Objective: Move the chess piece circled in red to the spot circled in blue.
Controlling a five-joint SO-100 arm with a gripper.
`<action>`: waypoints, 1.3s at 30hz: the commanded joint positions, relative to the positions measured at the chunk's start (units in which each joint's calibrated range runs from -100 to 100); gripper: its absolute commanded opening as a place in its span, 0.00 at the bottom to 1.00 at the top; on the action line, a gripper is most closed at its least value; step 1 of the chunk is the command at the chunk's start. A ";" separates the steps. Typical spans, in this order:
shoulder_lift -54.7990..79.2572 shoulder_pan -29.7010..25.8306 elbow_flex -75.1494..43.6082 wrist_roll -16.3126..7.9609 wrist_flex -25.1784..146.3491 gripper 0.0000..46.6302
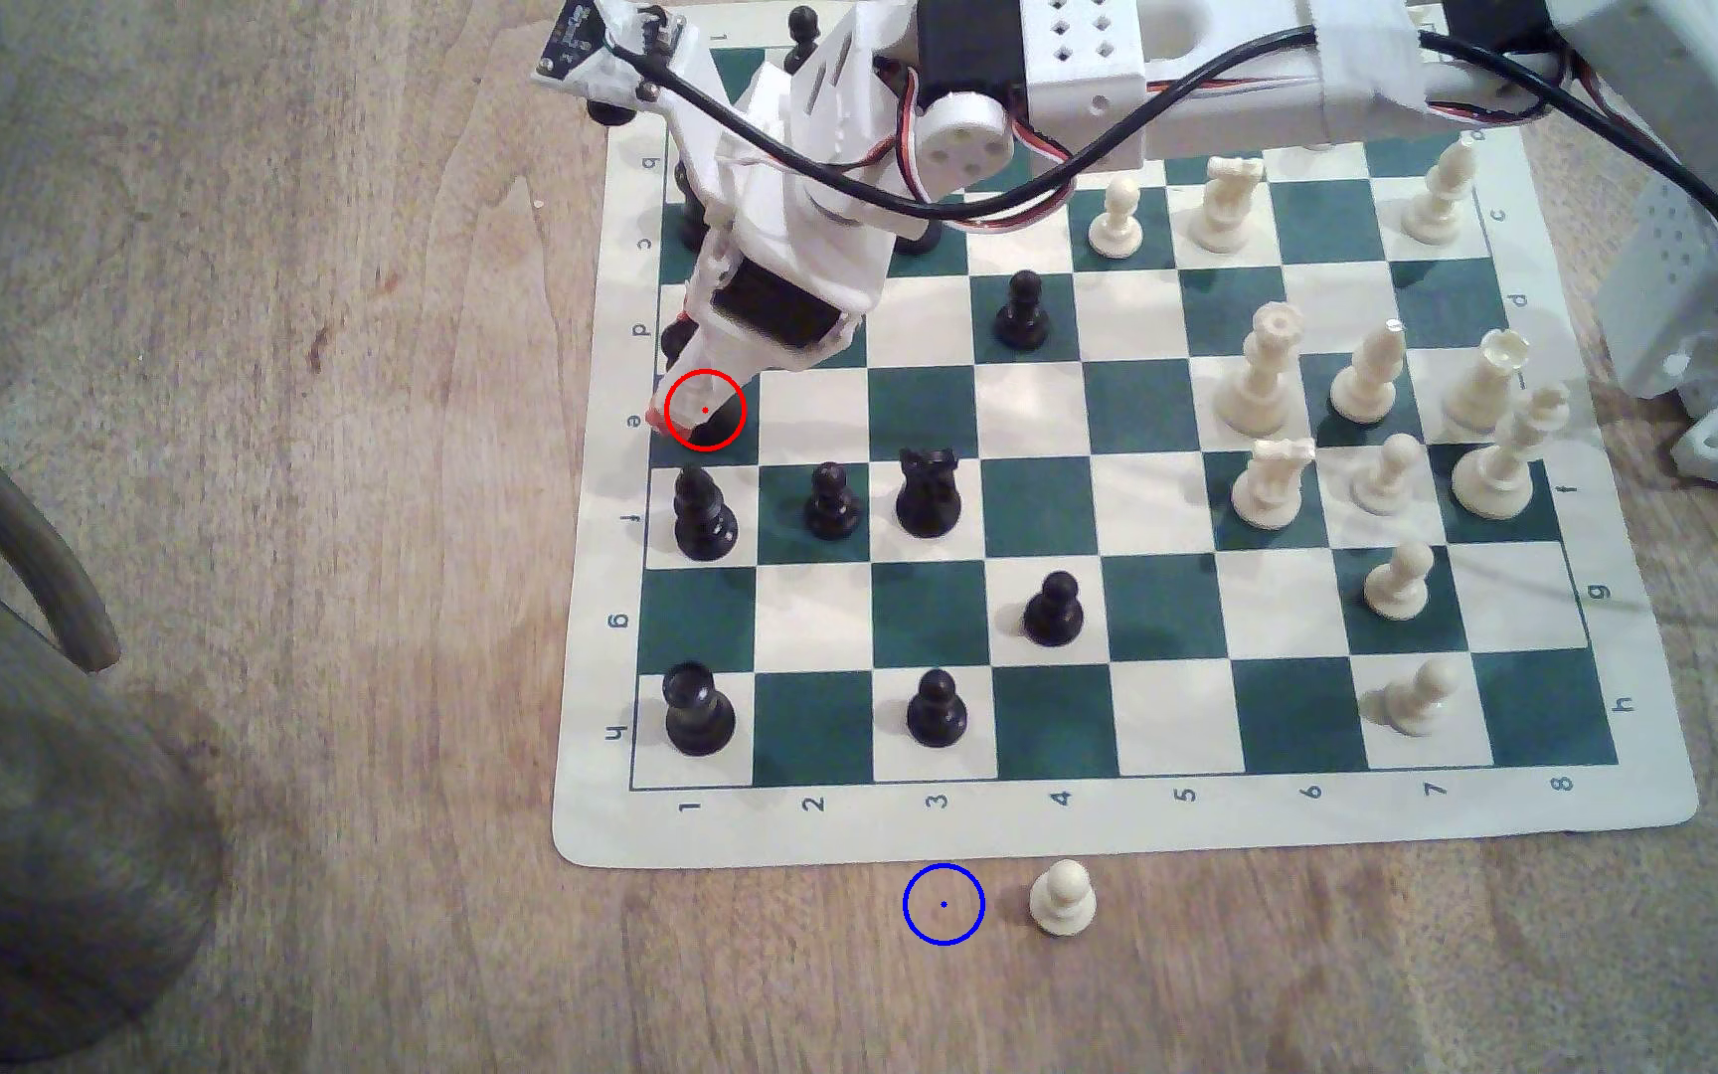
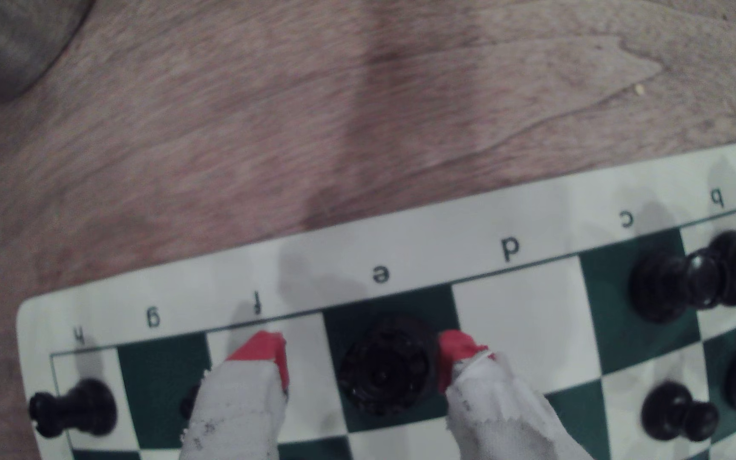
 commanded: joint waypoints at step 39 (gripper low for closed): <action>-21.96 -1.36 3.20 -1.47 0.83 0.03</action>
